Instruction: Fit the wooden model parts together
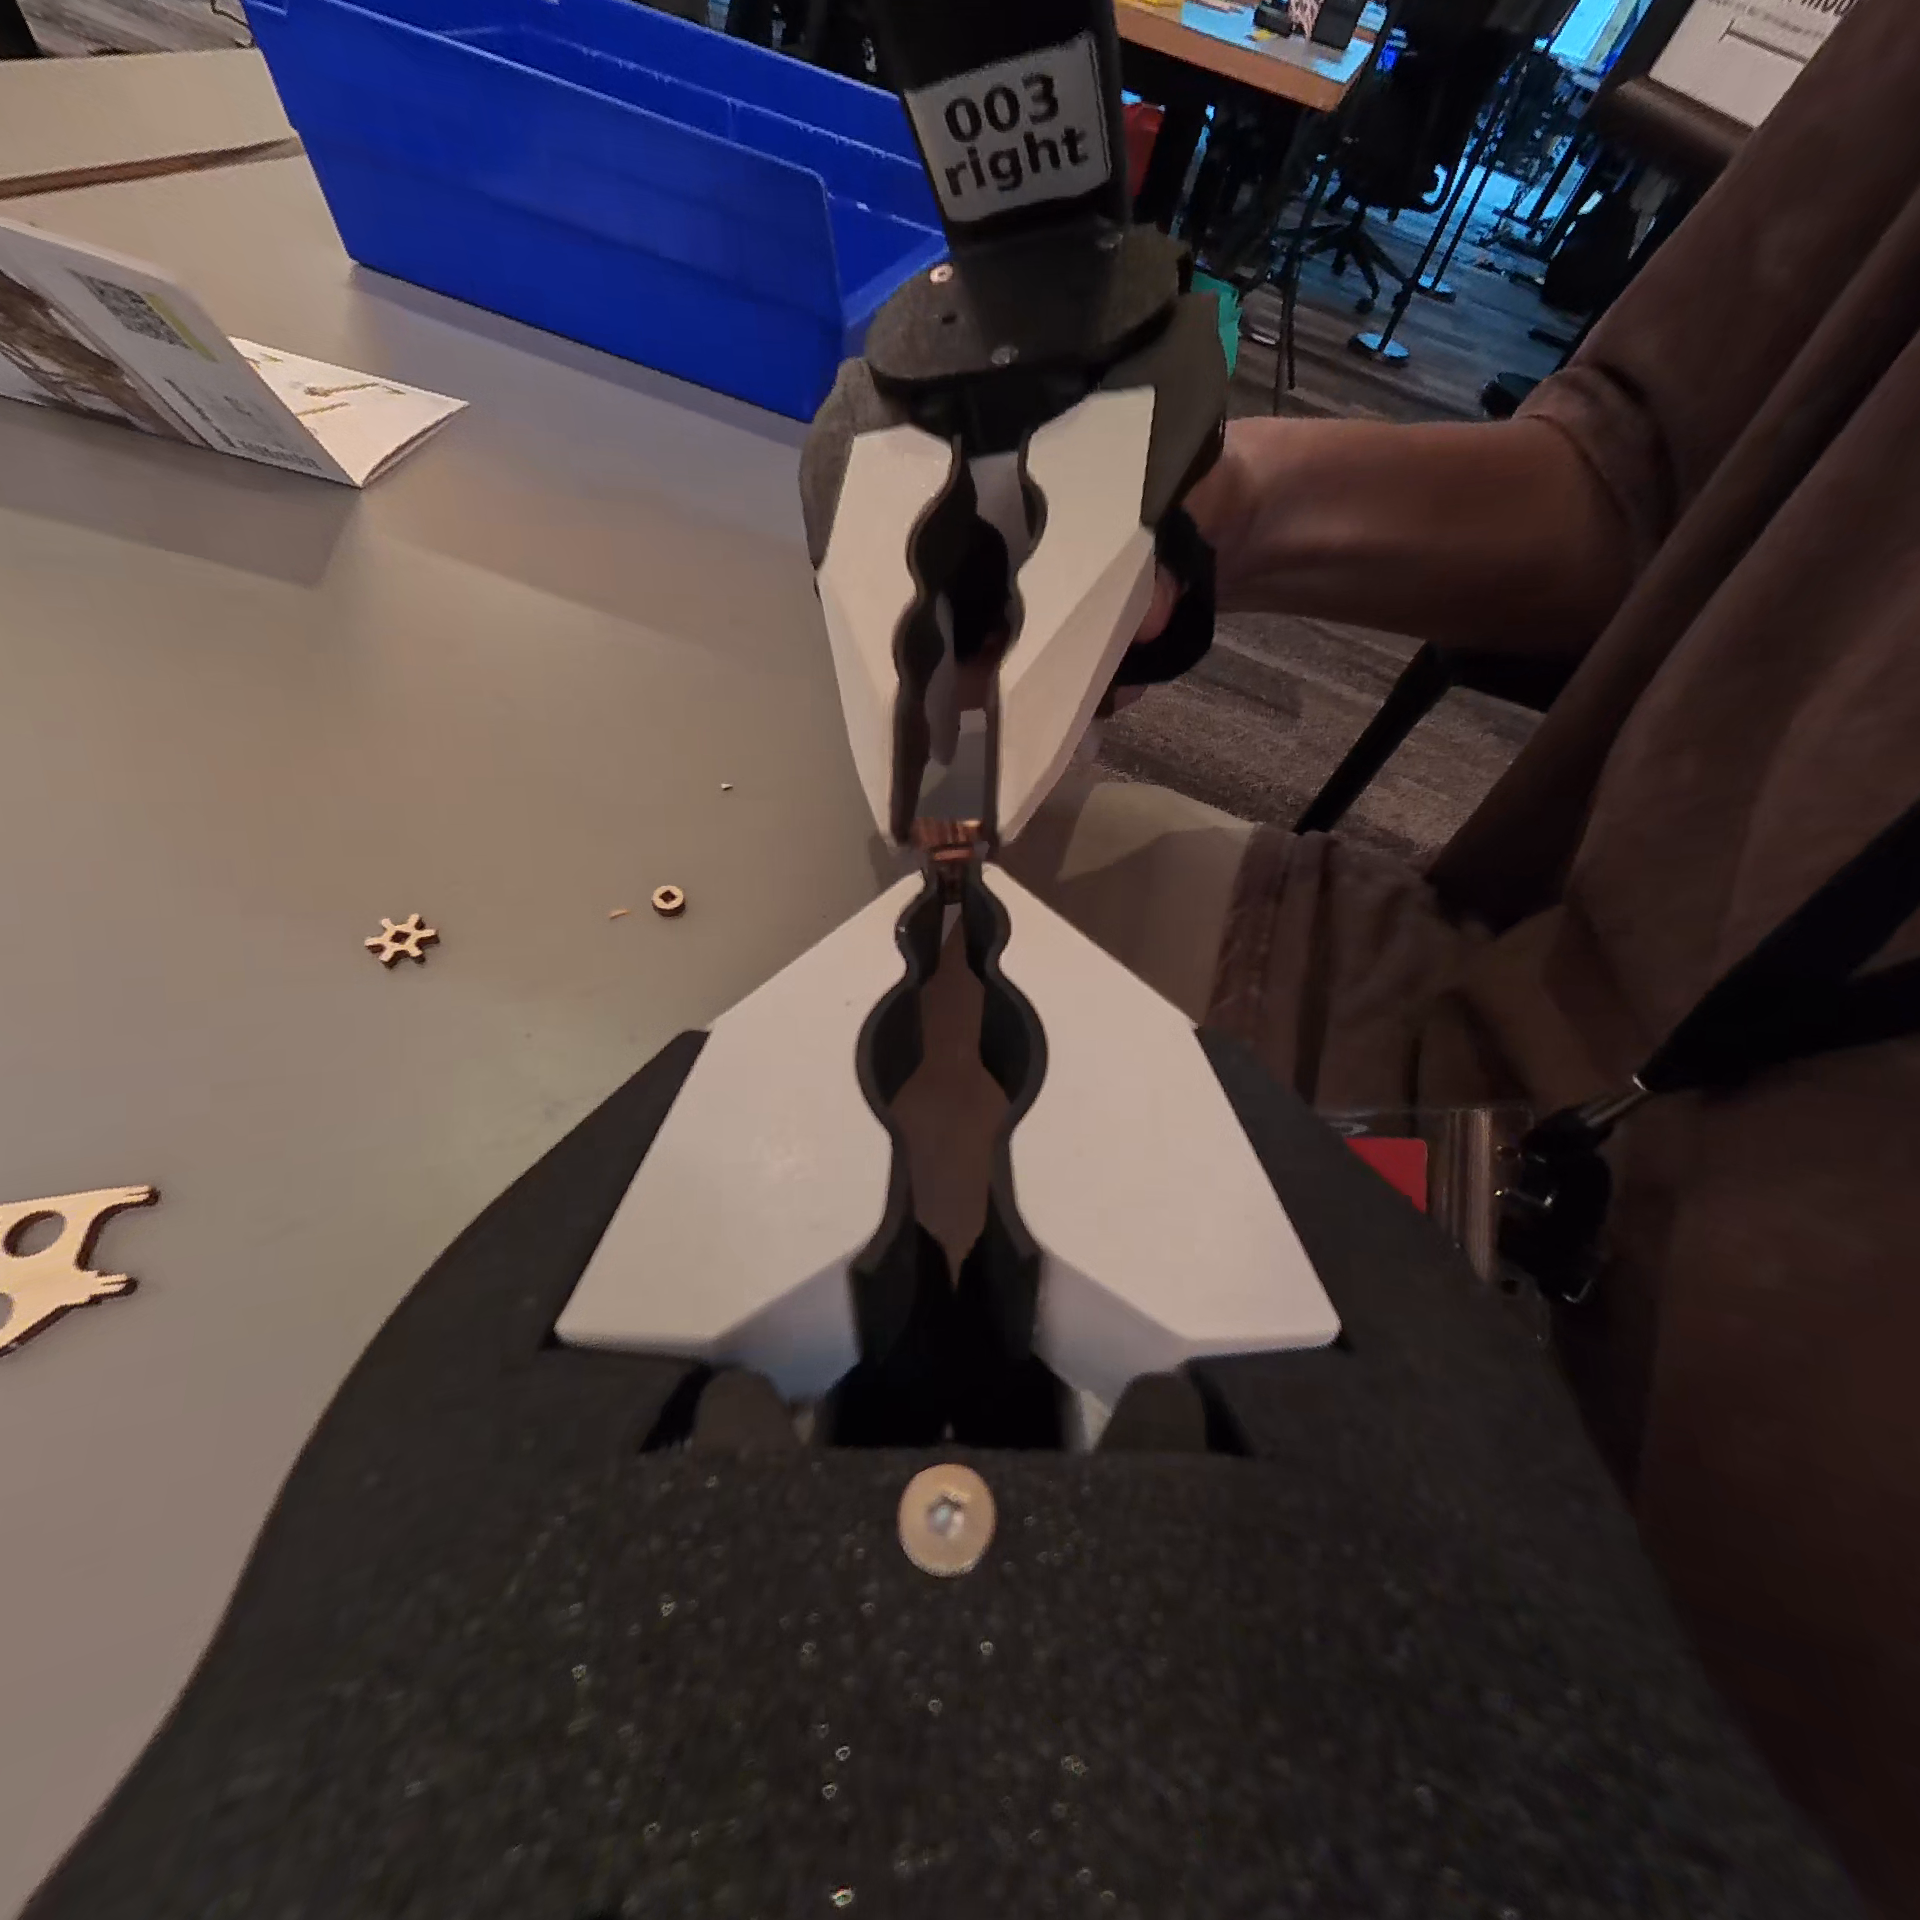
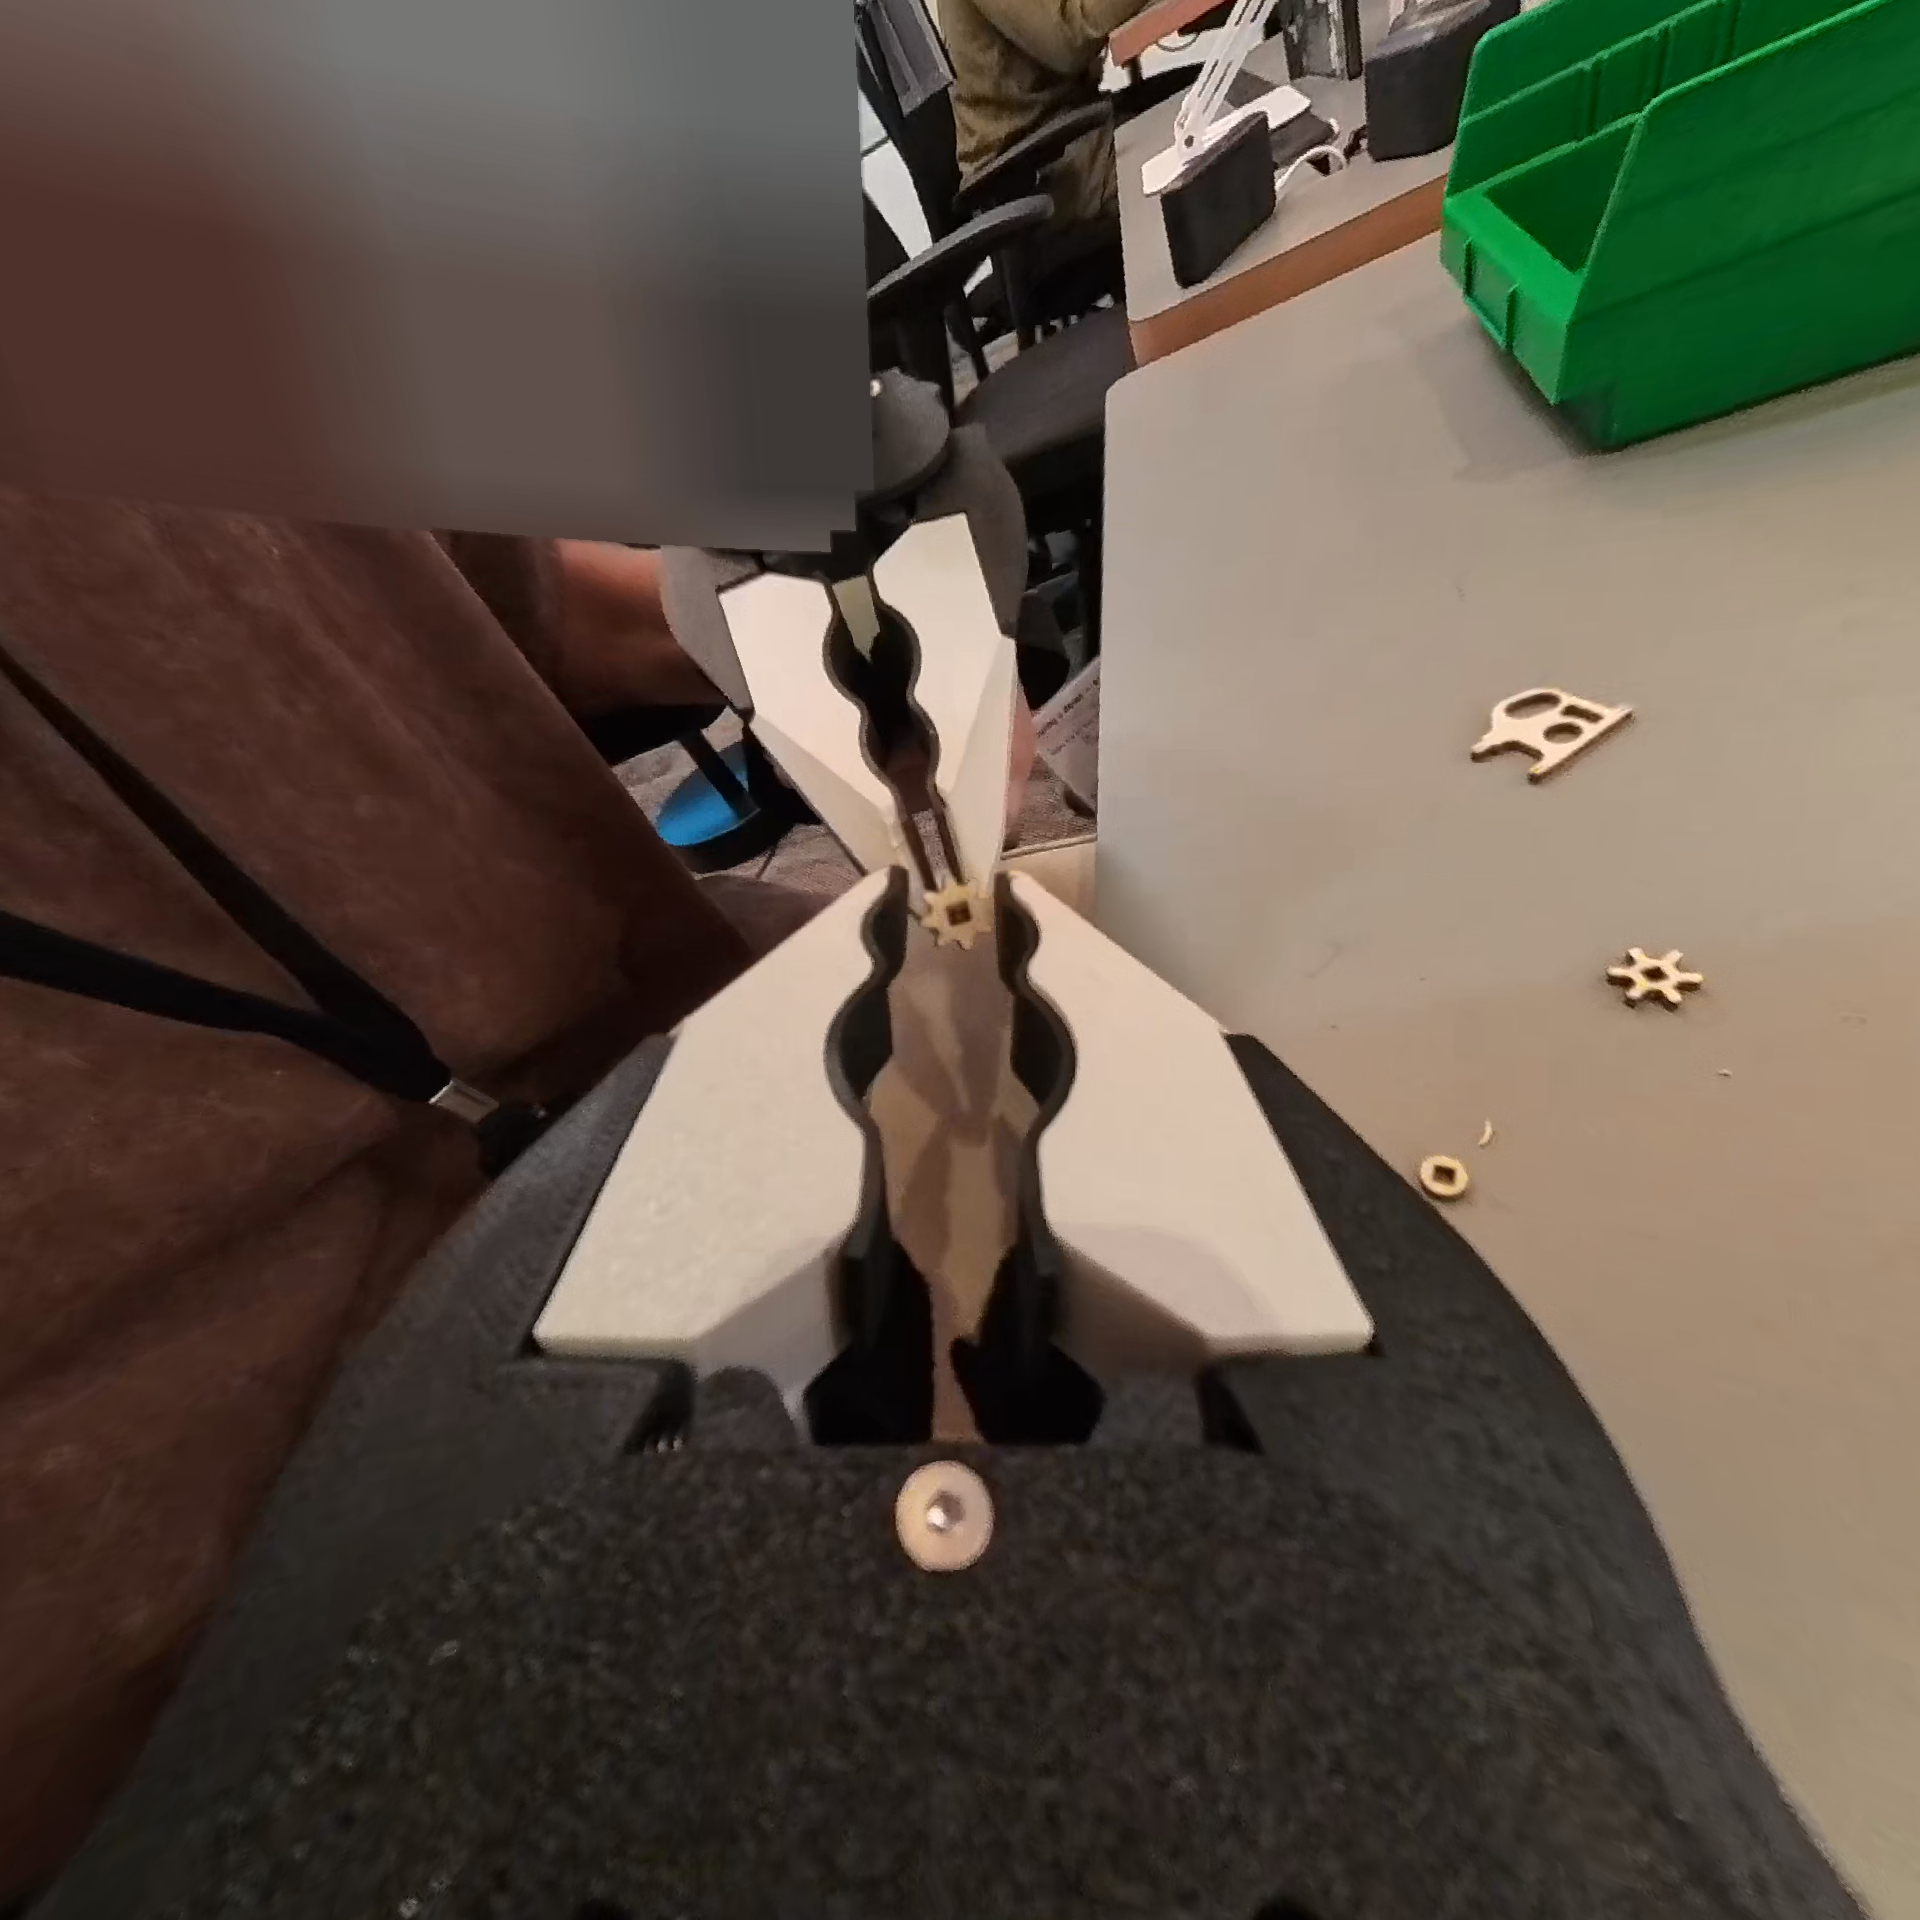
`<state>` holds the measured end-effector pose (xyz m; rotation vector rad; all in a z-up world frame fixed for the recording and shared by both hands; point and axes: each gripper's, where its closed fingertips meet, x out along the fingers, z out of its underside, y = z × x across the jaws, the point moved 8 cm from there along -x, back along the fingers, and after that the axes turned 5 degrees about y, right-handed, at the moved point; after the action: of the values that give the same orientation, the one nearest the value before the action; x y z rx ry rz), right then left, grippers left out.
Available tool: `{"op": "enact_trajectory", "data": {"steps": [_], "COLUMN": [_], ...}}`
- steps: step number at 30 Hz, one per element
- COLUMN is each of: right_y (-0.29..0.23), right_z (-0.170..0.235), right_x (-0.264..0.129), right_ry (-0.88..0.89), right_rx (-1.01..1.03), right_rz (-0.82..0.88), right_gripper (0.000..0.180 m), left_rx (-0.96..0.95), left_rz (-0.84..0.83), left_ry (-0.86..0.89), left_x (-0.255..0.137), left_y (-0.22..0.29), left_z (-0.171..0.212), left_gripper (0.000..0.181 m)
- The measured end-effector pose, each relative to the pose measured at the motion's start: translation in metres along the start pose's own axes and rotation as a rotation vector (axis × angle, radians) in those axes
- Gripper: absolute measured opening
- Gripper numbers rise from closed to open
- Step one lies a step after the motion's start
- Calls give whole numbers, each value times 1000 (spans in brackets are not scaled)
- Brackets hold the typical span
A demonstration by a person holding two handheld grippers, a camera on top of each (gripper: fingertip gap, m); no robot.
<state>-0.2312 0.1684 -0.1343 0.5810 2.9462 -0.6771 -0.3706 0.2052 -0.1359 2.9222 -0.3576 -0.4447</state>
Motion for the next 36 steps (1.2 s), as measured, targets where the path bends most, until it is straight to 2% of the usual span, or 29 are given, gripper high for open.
{"op": "enact_trajectory", "data": {"steps": [3, 10, 14, 18, 36], "right_y": [1, 1, -1, 0, 3], "right_z": [1, 5, 3, 2, -2], "right_x": [-1, 2, 3, 3, 2], "right_ry": [-17, -46, -58, -48, 41], "right_rx": [-16, -33, -64, 1, 43], "right_rz": [9, 16, 22, -26, -111], "right_gripper": [13, 19, 14, 13, 13], "left_rx": [11, 9, 19, 50, 131], "left_rz": [-12, -10, -14, -5, -26], "left_ry": [-3, 0, -9, 2, 24], "left_x": [0, 1, 0, -2, -10], "left_y": [0, 1, 1, 2, 5], "left_z": [0, -1, 0, -2, -12], "left_gripper": [1, 1, 1, 1, 1]}}
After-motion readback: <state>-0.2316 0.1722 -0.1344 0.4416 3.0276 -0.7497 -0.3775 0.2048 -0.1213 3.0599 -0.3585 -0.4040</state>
